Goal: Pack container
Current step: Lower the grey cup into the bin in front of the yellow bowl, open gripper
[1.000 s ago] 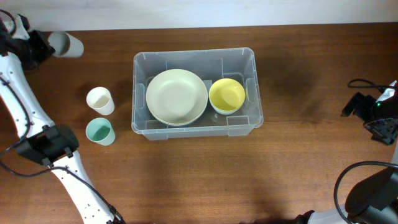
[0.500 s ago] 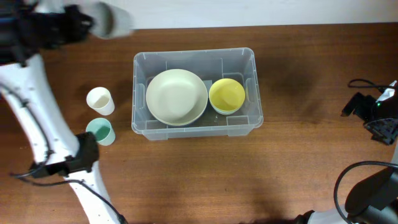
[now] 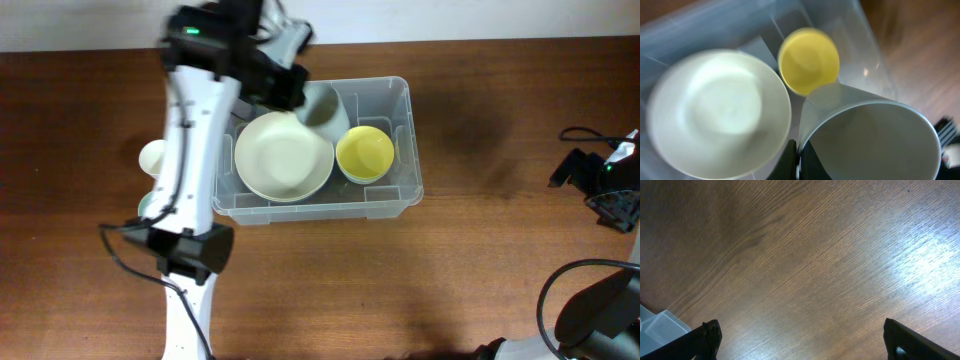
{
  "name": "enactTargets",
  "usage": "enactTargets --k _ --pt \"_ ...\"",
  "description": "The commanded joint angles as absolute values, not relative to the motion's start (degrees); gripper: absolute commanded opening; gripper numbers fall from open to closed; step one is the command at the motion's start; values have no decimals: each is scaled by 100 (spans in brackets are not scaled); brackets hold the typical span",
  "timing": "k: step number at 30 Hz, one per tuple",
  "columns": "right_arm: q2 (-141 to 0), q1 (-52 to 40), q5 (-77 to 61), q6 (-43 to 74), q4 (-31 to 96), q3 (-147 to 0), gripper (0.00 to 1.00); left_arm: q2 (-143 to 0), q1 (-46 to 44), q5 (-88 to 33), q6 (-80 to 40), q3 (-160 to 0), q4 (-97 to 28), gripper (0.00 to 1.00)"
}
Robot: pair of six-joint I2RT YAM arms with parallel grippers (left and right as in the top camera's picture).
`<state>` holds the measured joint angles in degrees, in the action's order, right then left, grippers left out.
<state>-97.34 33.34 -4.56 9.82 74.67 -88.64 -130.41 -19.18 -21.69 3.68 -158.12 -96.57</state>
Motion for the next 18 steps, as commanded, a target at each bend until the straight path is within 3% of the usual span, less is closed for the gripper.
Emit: enactTargets --k 1,18 --pt "-9692 3341 -469 943 7450 -8840 99 -13091 -2231 -1564 482 -15218 -9671 1" --pt "-9692 3341 -469 943 7452 -8840 99 -13091 -2521 -1695 373 -14044 -9196 1"
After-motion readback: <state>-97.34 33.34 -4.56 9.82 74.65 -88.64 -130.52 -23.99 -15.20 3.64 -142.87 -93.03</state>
